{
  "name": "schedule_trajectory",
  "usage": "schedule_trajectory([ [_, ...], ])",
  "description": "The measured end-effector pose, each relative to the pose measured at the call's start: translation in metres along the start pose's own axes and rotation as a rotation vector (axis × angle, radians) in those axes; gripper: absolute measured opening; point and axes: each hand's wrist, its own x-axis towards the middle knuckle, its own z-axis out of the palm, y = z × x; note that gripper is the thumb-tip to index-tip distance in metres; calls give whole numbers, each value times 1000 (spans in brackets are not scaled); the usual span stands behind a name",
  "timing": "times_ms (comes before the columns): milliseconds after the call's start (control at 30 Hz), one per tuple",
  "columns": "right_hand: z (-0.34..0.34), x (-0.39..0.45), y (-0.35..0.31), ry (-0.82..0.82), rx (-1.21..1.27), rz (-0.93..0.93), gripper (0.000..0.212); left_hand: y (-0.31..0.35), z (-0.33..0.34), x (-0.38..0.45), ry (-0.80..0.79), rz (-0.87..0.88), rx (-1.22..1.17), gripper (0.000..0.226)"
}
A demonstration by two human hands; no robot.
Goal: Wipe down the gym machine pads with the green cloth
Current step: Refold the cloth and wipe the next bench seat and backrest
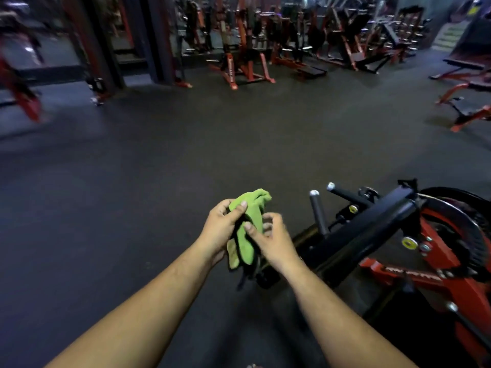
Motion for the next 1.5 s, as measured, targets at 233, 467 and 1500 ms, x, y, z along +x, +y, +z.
schedule_trajectory([
  [233,30,69,-4,-198,149,-89,11,5,-55,47,182,2,47,13],
  [467,62,163,-15,-368,-256,-138,3,17,-167,90,396,-46,382,20],
  [1500,439,448,-215,-203,287,-268,20,138,-404,407,543,91,257,25],
])
